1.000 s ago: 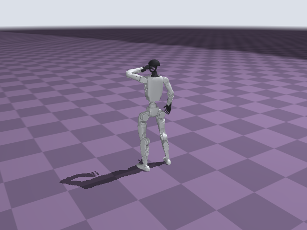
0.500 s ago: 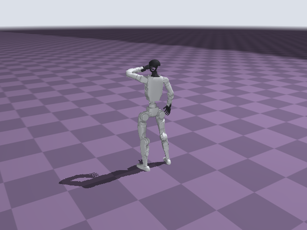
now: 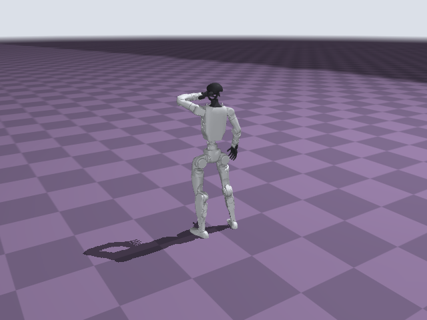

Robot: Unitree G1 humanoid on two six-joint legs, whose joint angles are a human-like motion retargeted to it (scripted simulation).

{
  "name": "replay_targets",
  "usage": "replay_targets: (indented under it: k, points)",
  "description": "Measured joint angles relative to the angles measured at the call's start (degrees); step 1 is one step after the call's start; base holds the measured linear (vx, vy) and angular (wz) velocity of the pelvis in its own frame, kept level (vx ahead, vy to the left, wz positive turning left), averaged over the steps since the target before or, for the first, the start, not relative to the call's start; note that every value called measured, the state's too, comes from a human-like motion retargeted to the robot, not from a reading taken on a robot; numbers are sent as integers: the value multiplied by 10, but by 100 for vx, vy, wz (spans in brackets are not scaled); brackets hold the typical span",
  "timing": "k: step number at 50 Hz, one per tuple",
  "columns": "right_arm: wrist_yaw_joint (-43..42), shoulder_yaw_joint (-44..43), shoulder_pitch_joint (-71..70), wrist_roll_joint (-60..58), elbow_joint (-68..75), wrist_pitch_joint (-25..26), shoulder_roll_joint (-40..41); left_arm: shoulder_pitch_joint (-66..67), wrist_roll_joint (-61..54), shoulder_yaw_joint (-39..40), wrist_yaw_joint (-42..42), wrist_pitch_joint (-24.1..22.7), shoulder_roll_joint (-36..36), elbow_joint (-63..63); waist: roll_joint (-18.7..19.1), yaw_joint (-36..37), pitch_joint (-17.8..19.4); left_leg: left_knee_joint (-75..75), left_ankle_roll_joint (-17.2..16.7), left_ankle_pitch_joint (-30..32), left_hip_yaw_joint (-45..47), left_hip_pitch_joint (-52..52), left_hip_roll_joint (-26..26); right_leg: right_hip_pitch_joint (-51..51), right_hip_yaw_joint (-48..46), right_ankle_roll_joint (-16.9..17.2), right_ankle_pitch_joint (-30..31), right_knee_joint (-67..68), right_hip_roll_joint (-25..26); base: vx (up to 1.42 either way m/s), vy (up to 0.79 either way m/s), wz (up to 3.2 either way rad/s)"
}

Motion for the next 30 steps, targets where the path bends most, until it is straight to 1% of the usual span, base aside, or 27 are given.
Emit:
replay_targets:
  k: [4, 5, 7, 10, 15, 17, 19, 22, 27, 30]
  points:
    - [4, 20, -1, 10, 14, 1, 9, -48, 4, -27, 4, 5, -76, 46, -8, 0, 1, 0, -1, 2, -11, -2, -2, 6, -10, -2, -2, 0, -2, 0, 0, 19]
    - [5, 24, -1, 12, 17, 1, 11, -54, 3, -31, 5, 4, -87, 53, -9, 0, 1, 0, -1, 2, -12, -2, -2, 7, -12, -2, -2, 0, -2, 0, 0, 0]
    - [7, 29, -3, 12, 17, 0, 13, -54, -1, -37, 5, 0, -87, 54, -11, 1, 2, 0, 0, 2, -10, -1, -2, 6, -10, -2, -2, -1, -2, 0, 0, 0]
    - [6, 27, -6, 6, 10, -2, 14, -33, -11, -35, 3, -10, -47, 32, -10, 3, 2, 0, 1, 1, -3, 0, -1, 3, -3, -2, -1, -1, -1, 0, 0, -16]
    - [2, 4, -4, -12, -14, -6, 13, 57, -35, 11, 4, -29, 65, -27, -7, 4, 4, 1, 2, -2, 12, 3, 1, -4, 12, 0, 3, 0, 2, 0, -1, -26]
    - [0, -6, 1, -15, -21, -7, 12, 90, -39, 38, 4, -31, 88, -39, -6, 3, 4, 1, 2, -2, 13, 4, 1, -5, 14, 1, 3, 0, 2, 0, 0, 0]
    - [-1, -12, 7, -15, -24, -6, 11, 106, -39, 57, 3, -28, 90, -40, -4, 2, 3, 1, 1, -2, 11, 3, 2, -4, 12, 1, 3, 0, 2, 0, 0, 0]
    - [0, -10, 16, -7, -19, -2, 8, 85, -31, 58, 0, -16, 58, -24, -3, 0, 0, 0, 1, -2, 3, 2, 1, 0, 3, 0, 1, 0, 1, 1, 1, 25]
    - [7, 16, 21, 7, 2, 2, 10, -6, -16, 7, 5, -1, -42, 29, -10, -2, -4, 0, -1, 0, -14, -1, -1, 9, -15, -2, -3, -1, -1, 0, 1, 30]
    - [14, 33, 16, 7, 11, 3, 10, -36, -13, -16, 7, -2, -74, 46, -16, -1, -5, 0, -1, 1, -17, -1, -1, 11, -18, -3, -3, -2, -2, 0, 0, 0]
